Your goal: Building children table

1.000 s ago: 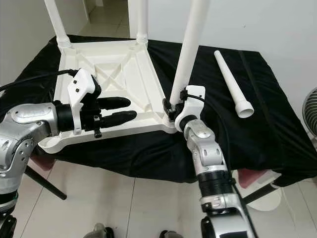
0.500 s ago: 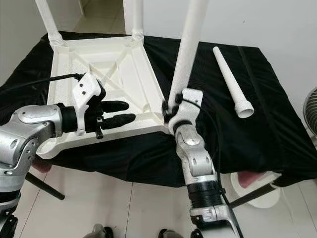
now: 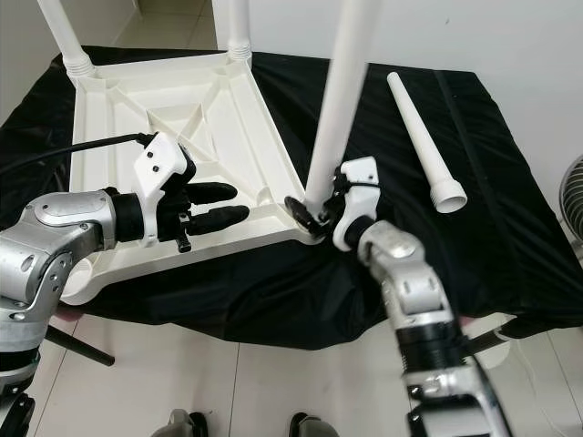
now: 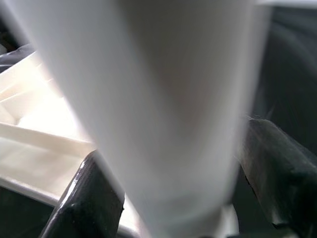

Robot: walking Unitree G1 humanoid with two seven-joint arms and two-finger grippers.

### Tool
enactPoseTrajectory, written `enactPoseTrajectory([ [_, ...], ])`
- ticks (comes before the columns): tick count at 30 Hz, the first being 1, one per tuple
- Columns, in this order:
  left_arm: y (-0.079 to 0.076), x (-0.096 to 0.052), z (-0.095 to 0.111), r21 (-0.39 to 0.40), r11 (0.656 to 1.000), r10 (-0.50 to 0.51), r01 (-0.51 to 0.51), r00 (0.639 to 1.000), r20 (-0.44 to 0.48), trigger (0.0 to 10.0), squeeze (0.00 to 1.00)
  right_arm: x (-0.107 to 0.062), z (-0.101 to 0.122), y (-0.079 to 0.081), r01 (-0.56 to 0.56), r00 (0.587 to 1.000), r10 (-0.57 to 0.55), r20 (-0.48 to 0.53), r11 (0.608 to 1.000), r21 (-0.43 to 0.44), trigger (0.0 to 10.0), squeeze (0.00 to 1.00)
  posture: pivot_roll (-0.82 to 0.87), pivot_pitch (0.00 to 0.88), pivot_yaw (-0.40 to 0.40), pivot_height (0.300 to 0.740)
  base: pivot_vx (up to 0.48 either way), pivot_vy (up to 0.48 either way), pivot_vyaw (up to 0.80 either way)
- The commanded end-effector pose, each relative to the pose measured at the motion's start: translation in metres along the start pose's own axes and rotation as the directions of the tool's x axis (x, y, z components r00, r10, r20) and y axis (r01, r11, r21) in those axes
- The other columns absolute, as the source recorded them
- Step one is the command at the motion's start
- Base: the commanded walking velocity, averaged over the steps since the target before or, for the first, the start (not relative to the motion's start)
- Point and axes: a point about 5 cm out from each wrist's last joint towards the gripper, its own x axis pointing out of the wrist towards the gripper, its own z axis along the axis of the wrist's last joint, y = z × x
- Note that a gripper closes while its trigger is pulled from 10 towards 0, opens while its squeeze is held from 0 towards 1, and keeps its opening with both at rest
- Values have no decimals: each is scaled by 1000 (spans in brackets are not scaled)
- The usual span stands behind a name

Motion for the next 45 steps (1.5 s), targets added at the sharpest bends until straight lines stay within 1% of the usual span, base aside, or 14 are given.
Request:
enactPoseTrajectory([
  [1,5,0,-1,-6,994,106,-106,994,-8,10000,0,1,-4,2,-44,999,44,-13,999,-5,10000,0,-14,172,15,740,0,0,0],
  [6,5,0,-1,-5,994,105,-105,994,-8,10000,0,2,-4,-3,-121,992,120,-27,992,-31,10000,0,-7,170,17,740,0,0,0],
  [8,6,-1,0,-3,994,105,-105,994,-9,10000,0,5,-10,-9,-209,975,206,-80,978,-31,10000,0,-1,169,22,740,0,0,0],
  [17,5,-1,1,-2,995,104,-104,995,-7,10000,0,20,-16,-18,-236,966,233,-113,972,-12,10000,0,7,164,25,740,0,0,0],
  [18,5,-2,1,-3,995,104,-104,995,-7,10000,0,24,-19,-20,-219,968,216,-128,976,-11,0,0,14,161,22,740,0,0,0],
  [23,4,-3,1,-4,994,105,-105,994,-7,10000,0,28,-26,-20,-176,972,175,-156,984,7,0,0,15,158,18,740,0,0,0],
  [31,3,-3,-1,-7,995,103,-103,995,-7,10000,0,20,-44,-16,-62,973,71,-219,997,44,0,0,8,156,17,740,0,0,0],
  [34,2,-2,-1,-10,995,95,-95,995,-7,10000,0,14,-59,-13,102,958,-79,-274,992,72,0,0,1,160,20,740,0,0,0],
  [36,2,-2,-1,-10,995,95,-95,995,-7,10000,0,14,-59,-13,102,958,-79,-274,992,72,0,0,1,160,20,740,0,0,0],
  [37,2,-2,-2,-11,996,93,-93,996,-7,10000,0,12,-64,-12,166,945,-135,-297,983,81,0,0,-1,163,22,740,0,0,0],
  [40,1,-1,-2,-14,997,81,-81,997,-6,10000,0,10,-76,-4,474,846,-397,-356,865,162,0,0,-5,167,23,740,0,0,0],
  [41,1,-1,-2,-14,997,81,-81,997,-6,10000,0,10,-76,-4,474,846,-397,-356,865,162,0,0,-5,167,23,740,0,0,0],
  [42,1,0,-2,-14,997,79,-79,997,-6,10000,0,10,-77,-2,525,819,-438,-370,833,176,0,0,-5,167,23,740,0,0,0],
  [45,1,0,-2,-14,997,79,-79,997,-6,10000,0,10,-77,-2,525,819,-438,-370,833,176,0,0,-5,167,23,740,0,0,0],
])
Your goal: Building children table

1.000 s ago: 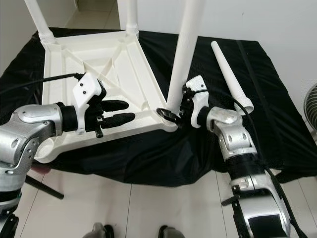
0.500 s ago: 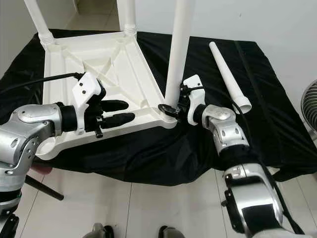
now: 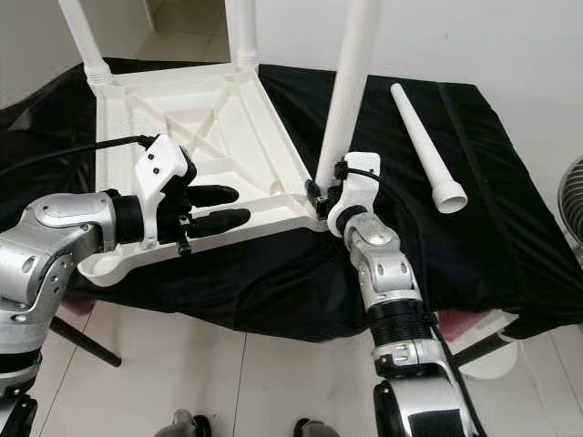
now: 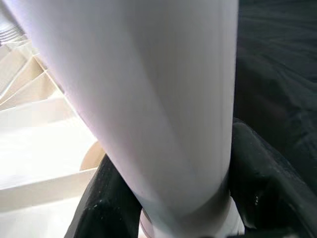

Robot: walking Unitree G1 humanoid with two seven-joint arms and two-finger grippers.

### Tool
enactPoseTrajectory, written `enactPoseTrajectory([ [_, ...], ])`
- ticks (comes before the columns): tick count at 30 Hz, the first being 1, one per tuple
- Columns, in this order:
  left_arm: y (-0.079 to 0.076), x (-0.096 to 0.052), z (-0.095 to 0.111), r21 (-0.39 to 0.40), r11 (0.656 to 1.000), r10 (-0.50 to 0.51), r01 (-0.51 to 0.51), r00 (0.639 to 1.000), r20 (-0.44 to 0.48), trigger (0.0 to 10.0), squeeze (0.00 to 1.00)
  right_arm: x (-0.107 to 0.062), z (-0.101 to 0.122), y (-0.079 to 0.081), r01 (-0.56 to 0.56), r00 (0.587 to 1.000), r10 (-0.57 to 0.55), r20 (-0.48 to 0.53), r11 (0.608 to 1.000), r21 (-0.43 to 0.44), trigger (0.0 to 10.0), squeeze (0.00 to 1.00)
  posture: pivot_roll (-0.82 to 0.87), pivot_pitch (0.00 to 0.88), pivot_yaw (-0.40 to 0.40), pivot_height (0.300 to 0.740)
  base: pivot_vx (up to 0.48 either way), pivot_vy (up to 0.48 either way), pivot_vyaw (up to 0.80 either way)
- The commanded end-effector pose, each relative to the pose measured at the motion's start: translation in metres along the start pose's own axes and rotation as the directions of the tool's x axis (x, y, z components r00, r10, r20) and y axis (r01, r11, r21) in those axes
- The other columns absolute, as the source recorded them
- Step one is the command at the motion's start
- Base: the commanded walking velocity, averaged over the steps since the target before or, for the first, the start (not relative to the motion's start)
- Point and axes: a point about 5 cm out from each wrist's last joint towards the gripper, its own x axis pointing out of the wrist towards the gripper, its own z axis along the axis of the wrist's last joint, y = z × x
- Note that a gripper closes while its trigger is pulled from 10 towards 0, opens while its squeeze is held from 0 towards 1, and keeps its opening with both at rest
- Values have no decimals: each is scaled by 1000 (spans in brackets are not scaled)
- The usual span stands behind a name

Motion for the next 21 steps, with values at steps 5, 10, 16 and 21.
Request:
enactPoseTrajectory([
  [5,1,0,-1,-6,998,64,-64,998,-9,10000,0,-11,-38,9,186,971,-176,-163,981,47,0,0,-3,172,25,740,0,0,0],
  [10,1,0,-1,-5,998,64,-64,998,-12,10000,0,-11,-27,27,103,991,-99,-89,994,44,10000,0,-1,173,24,740,0,0,0],
  [16,1,0,-2,-5,998,69,-69,998,-13,10000,0,-11,-15,28,-29,999,30,-17,999,29,10000,1000,-1,174,22,740,0,0,0],
  [21,2,0,-2,-5,997,73,-73,997,-13,10000,0,-13,10,27,-250,963,253,92,967,-42,10000,0,-3,177,23,740,0,0,0],
])
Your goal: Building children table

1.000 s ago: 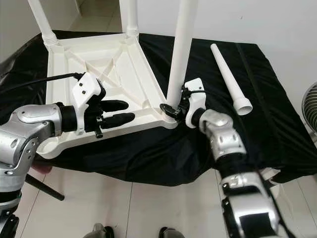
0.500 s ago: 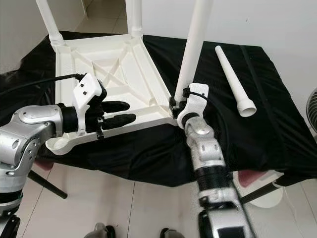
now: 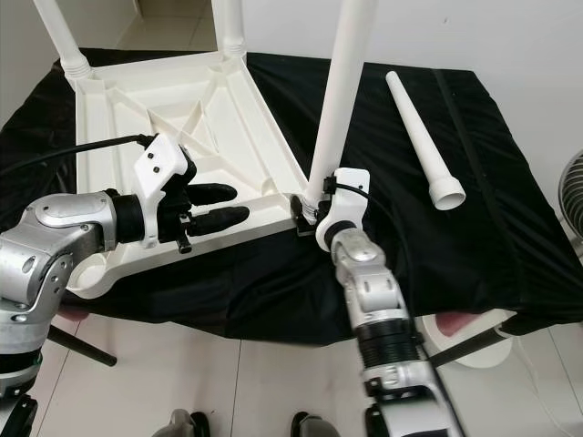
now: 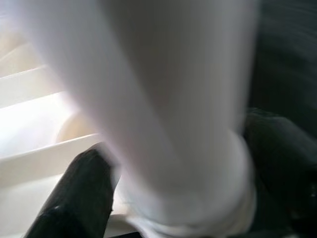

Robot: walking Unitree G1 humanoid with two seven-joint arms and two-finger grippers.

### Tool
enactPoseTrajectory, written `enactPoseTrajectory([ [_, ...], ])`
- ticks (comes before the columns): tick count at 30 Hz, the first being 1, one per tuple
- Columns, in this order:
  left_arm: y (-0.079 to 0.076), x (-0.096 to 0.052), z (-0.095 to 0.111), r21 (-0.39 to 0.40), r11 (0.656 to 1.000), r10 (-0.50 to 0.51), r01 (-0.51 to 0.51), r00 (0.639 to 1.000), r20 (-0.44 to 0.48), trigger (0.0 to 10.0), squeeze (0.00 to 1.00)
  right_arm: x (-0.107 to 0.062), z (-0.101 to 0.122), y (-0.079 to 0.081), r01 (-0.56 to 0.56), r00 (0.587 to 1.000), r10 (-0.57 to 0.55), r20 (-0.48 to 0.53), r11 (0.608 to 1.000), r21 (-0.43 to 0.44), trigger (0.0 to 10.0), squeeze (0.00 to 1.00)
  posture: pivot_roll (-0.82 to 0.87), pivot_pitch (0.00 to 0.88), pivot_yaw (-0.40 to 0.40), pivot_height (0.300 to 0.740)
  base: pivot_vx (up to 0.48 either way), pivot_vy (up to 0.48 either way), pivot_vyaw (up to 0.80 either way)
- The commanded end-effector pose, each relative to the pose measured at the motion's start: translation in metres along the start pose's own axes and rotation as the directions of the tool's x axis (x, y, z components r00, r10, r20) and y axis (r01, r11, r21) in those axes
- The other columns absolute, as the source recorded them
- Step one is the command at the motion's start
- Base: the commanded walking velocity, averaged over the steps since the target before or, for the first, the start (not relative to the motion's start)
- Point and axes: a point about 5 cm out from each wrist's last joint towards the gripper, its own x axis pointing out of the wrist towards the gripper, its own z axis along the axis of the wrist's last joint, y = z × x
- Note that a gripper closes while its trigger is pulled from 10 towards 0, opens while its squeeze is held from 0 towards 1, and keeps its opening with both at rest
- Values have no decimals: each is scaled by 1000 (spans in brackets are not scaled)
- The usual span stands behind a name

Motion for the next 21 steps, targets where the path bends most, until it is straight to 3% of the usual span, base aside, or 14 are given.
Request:
enactPoseTrajectory([
  [1,2,-1,-1,-2,997,74,-74,997,-10,10000,0,1,10,8,-92,995,92,47,996,-7,10000,0,-3,177,23,740,0,0,0],
  [2,2,0,-1,-2,997,75,-75,997,-9,10000,0,0,18,3,-163,984,166,68,985,-54,10000,0,-5,177,23,740,0,0,0],
  [3,2,0,-1,-2,997,75,-75,997,-9,10000,0,0,18,3,-163,984,166,68,985,-54,10000,0,-5,177,23,740,0,0,0],
  [5,3,0,-1,-2,997,77,-77,997,-7,10000,0,-4,28,-9,-287,952,301,58,942,-177,10000,0,-4,177,24,740,0,0,0],
  [6,3,0,-1,-2,997,77,-77,997,-7,10000,0,-4,28,-9,-287,952,301,58,942,-177,10000,0,-4,177,24,740,0,0,0],
  [9,4,-1,-1,-2,997,80,-80,997,-7,10000,0,-4,36,-22,-364,922,387,16,881,-304,10000,0,-2,179,25,740,0,0,0],
  [12,4,-1,-1,-2,997,81,-81,997,-8,10000,0,0,35,-27,-386,916,401,-15,871,-302,10000,0,-2,179,25,740,0,0,0],
  [16,4,-1,0,-3,997,82,-82,997,-9,10000,0,7,29,-29,-484,873,479,-93,829,-279,10000,0,5,184,29,740,0,0,0],
  [21,4,-3,0,-2,996,86,-86,996,-10,10000,0,14,26,-32,-526,850,515,-108,824,-213,9922,0,16,183,26,740,0,0,0],
])
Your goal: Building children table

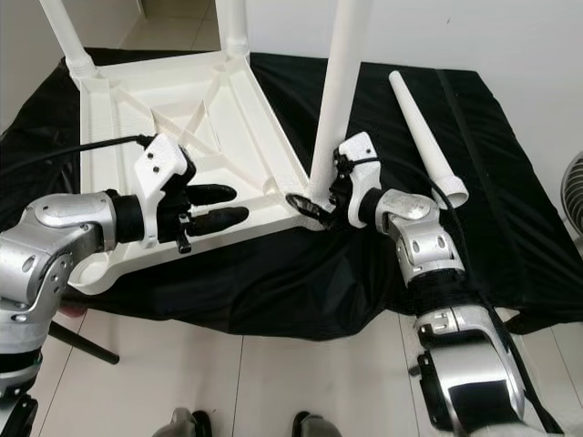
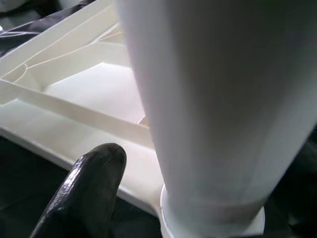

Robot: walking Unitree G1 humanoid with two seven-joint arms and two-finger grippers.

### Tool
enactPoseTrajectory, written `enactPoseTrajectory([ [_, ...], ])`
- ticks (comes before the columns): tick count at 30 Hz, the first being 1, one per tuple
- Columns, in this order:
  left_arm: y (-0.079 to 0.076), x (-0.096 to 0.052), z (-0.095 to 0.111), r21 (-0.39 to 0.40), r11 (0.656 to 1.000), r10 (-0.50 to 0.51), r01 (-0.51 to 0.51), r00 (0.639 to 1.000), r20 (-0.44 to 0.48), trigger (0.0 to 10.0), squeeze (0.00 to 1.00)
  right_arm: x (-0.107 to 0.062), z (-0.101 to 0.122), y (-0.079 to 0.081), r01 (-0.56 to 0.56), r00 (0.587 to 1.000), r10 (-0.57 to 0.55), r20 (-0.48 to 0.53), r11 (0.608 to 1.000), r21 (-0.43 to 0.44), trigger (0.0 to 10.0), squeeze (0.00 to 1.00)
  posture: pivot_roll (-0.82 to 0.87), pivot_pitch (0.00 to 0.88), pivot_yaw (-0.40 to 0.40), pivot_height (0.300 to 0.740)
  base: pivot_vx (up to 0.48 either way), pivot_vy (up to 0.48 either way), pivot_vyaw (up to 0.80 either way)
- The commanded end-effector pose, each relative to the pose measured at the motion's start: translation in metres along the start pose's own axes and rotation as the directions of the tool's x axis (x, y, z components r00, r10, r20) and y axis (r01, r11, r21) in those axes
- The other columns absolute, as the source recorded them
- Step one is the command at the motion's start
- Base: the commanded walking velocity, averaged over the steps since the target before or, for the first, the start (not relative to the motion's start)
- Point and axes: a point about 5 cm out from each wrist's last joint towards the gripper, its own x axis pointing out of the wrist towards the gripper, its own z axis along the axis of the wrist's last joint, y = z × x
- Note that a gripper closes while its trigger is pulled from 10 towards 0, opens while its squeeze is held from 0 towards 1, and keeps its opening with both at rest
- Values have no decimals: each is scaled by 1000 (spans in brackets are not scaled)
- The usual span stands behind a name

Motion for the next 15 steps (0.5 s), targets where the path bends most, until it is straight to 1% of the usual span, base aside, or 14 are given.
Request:
enactPoseTrajectory([
  [1,4,-2,1,4,997,81,-81,997,-6,10000,0,5,-1,3,-35,999,35,0,999,7,9922,0,16,183,26,740,0,0,0],
  [2,4,-2,1,4,997,81,-81,997,-6,10000,0,5,-1,3,-35,999,35,0,999,7,9922,0,16,183,26,740,0,0,0],
  [3,4,-2,1,5,996,85,-85,996,-7,10000,0,6,-1,2,-39,999,39,5,999,26,4588,0,16,183,26,740,0,0,0],
  [4,4,-2,1,5,996,85,-85,996,-7,10000,0,6,-1,2,-39,999,39,5,999,26,4588,0,16,183,26,740,0,0,0],
  [5,4,-3,1,5,996,87,-87,996,-8,10000,0,7,-1,1,-40,999,39,19,998,54,0,0,19,183,23,740,0,0,0],
  [8,4,-3,1,5,996,89,-89,996,-7,10000,0,7,-3,0,-26,1000,25,18,997,73,0,0,18,184,23,740,0,0,0],
  [10,4,-4,1,4,996,89,-89,996,-6,10000,0,8,-9,-3,34,999,-33,-12,995,93,0,0,15,183,22,740,0,0,0],
  [13,3,-4,1,3,996,88,-88,996,-6,10000,0,8,-11,-3,57,998,-55,-27,994,94,0,0,14,184,22,740,0,0,0],
  [14,3,-3,1,3,996,87,-87,996,-6,10000,0,8,-15,-4,101,994,-97,-50,990,98,0,0,12,185,22,740,0,0,0],
  [15,3,-3,1,3,996,87,-87,996,-6,10000,0,8,-15,-4,101,994,-97,-50,990,98,0,0,12,185,22,740,0,0,0],
])
